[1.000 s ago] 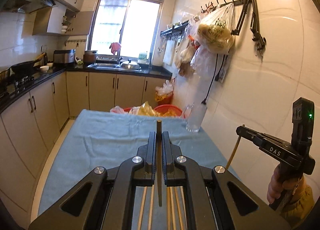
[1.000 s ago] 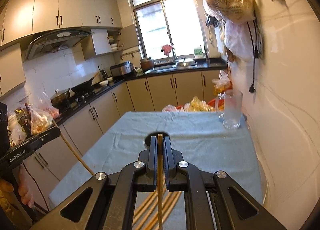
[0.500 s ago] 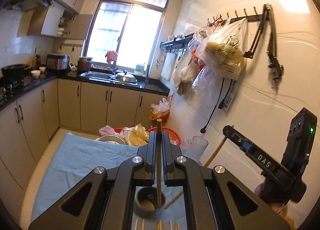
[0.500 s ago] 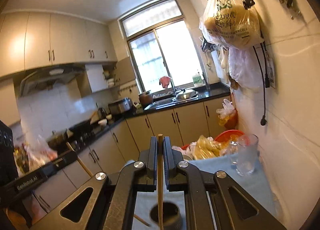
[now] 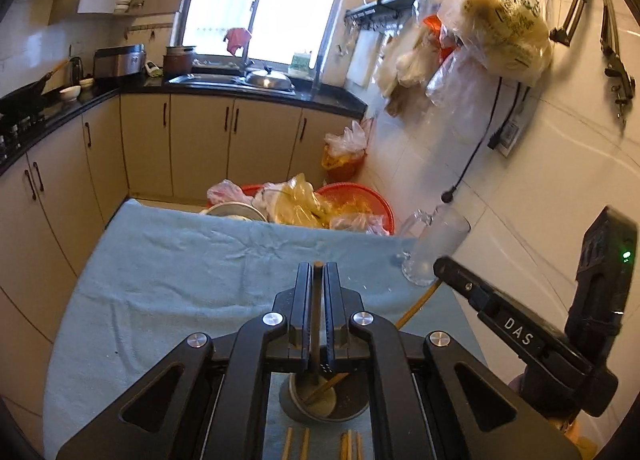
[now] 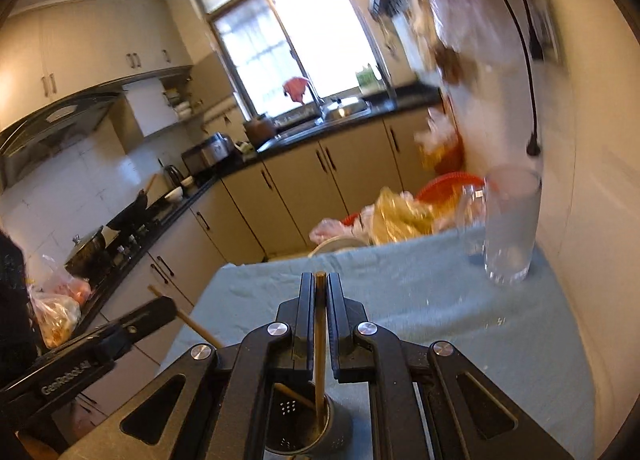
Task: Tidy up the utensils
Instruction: 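Lower the chopsticks into the black cup and open both tools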
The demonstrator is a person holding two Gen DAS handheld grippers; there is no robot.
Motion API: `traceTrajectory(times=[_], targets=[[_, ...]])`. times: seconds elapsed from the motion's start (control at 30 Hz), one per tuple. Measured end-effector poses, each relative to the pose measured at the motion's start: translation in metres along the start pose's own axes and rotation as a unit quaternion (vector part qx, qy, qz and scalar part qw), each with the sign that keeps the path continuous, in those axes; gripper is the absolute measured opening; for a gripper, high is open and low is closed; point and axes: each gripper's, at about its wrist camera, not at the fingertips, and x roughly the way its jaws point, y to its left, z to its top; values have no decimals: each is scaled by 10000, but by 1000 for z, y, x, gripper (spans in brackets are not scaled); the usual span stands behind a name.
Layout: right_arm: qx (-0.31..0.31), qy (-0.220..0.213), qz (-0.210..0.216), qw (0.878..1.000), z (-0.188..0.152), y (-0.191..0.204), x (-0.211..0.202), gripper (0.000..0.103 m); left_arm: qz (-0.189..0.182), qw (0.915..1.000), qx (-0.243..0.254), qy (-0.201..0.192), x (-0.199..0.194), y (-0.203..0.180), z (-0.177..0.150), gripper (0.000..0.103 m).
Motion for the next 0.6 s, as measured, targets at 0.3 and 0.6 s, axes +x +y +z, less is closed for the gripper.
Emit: traceTrajectory(times=[0.3,0.6], targets=[[45,-130,-89,9999,-3,1,-26,55,24,9992,-287,-273,-59,19,-8,35],[-197,-157,-337,9991,-19,9,-100,65,222,9984,-192,-486,-140,40,-64,61]])
